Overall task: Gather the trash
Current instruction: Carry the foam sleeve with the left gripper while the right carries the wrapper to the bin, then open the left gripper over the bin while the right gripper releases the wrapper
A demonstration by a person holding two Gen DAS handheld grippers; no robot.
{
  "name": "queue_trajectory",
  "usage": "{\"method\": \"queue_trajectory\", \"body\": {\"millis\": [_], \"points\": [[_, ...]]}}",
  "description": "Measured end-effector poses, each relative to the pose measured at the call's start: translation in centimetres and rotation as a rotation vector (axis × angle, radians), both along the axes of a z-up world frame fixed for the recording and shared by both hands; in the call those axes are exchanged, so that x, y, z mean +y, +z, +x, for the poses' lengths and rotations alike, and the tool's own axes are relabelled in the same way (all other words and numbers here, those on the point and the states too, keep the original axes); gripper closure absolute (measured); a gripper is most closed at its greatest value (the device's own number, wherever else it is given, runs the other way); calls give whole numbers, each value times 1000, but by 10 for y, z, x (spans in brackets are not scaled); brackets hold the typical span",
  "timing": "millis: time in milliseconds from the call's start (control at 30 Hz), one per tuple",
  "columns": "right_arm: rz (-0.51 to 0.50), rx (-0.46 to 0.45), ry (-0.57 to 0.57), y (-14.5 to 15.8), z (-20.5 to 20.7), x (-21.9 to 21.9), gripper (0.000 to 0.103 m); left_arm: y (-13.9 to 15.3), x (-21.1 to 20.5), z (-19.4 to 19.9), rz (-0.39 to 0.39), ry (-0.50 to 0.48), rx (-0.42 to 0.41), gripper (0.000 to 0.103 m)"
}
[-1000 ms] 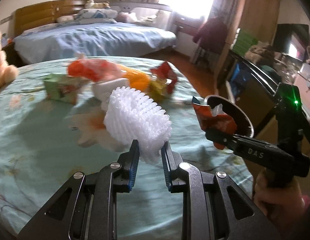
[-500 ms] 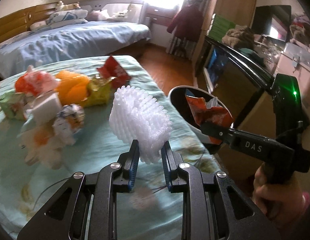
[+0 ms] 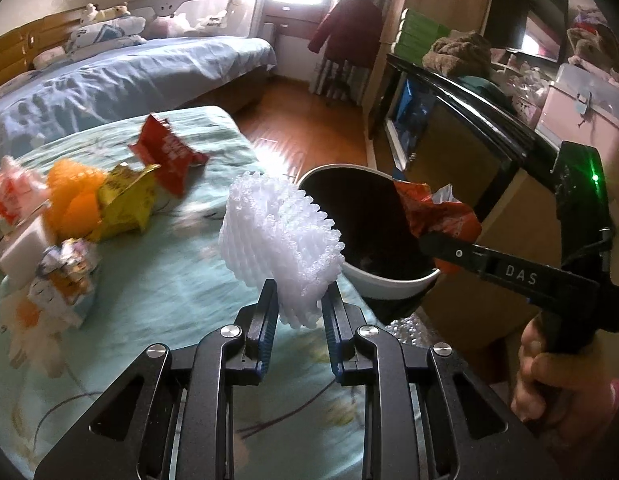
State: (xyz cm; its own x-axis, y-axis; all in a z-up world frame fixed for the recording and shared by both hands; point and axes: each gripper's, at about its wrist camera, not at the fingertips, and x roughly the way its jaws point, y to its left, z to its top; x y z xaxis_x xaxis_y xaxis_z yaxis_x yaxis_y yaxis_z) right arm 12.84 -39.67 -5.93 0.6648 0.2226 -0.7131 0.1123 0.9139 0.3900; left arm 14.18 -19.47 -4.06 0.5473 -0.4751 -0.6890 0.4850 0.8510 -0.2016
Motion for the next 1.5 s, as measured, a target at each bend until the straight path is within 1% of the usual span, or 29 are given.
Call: {"method": "queue_trajectory", "body": {"millis": [200,467,933,1200,1233,1267,1300,1333,1367,1400,1433,1467,1500], "points": [[4,13,-35,-4,3,-16,86,2,-19,7,5,-32,6,82],[7,30,-62,-11,10,-31,86,5,-43,14,18,-73,-7,82],[1,61,-88,-23,24,-49,85,-6,-70,39,13,-109,50,81],[1,77,-94,-26,30,-53,82,-12,-80,47,20,-118,60,80],[1,78,-94,-26,30,-53,82,-12,-80,47,19,-117,60,79],[1,79,-93,-26,31,-54,82,-12,-80,48,20,-116,61,74],[3,79,-92,-26,32,-54,81,-12,-81,48,20,-117,64,72],[2,80,-95,-26,32,-55,79,-12,-81,48,20,-118,64,66],[2,81,-98,-26,32,-56,71,-12,-81,48,23,-116,62,60],[6,77,-101,-26,32,-57,65,-11,-82,47,26,-114,59,57],[8,72,-103,-25,32,-57,53,-11,-81,47,29,-111,55,51],[6,67,-106,-25,32,-57,50,-11,-80,46,29,-106,50,47],[7,65,-106,-24,32,-56,49,-11,-77,45,29,-99,49,45]]}}
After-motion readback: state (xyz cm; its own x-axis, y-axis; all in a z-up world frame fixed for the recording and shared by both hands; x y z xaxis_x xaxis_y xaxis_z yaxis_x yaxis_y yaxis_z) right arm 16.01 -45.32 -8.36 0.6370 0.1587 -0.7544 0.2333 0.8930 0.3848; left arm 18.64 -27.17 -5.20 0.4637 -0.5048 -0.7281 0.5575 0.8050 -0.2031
